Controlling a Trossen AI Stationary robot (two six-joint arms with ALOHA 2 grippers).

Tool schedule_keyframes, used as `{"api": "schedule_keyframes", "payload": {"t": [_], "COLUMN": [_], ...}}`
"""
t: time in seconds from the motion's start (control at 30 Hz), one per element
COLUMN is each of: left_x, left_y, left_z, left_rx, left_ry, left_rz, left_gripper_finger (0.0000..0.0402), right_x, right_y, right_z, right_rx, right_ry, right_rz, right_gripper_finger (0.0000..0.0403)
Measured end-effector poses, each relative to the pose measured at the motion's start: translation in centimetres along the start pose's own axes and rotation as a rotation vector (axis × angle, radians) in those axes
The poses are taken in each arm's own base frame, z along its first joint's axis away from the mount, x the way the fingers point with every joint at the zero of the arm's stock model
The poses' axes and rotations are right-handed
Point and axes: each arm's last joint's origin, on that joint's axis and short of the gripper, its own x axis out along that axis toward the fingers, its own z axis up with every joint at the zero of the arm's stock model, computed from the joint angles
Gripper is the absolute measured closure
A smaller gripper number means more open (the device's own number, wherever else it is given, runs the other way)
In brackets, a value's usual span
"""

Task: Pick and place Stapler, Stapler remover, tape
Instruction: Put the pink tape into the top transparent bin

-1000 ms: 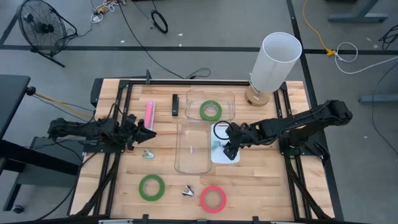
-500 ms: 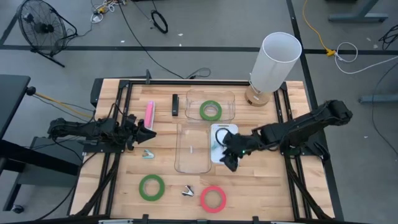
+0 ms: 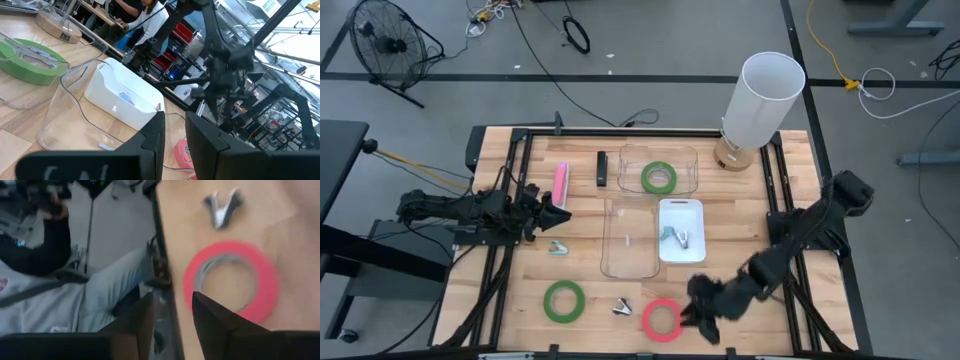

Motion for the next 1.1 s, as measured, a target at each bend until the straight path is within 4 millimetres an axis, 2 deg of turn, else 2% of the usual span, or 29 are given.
{"api": "schedule_keyframes", "payload": {"t": [0.13, 0.27, 0.53, 0.9, 1.1], "left_x": [0.0, 0.0, 0.0, 0.0, 0.0], "left_y": [0.0, 0.0, 0.0, 0.0, 0.0], "left_z": [0.0, 0.0, 0.0, 0.0, 0.0], "left_rx": [-0.005, -0.016, -0.019, -0.018, -0.017], "left_ry": [0.0, 0.0, 0.002, 0.003, 0.003], "left_rz": [0.0, -0.001, -0.002, -0.002, -0.002], "left_gripper_finger": [0.0323, 0.0323, 0.0323, 0.0323, 0.0323], "right_x": [2.1, 3.5, 4.6, 4.8, 4.8], "right_y": [0.1, -0.2, -2.6, -4.0, -4.1], "right_z": [-2.1, -2.8, -2.9, -1.3, -1.2], "right_rx": [0.041, 0.084, 0.203, 0.242, 0.211], "right_ry": [0.055, 0.1, 0.214, 0.186, 0.191], "right_rz": [-0.034, -0.055, -0.192, -0.248, -0.243], "right_gripper_finger": [0.0282, 0.0295, 0.0304, 0.0304, 0.0266]}}
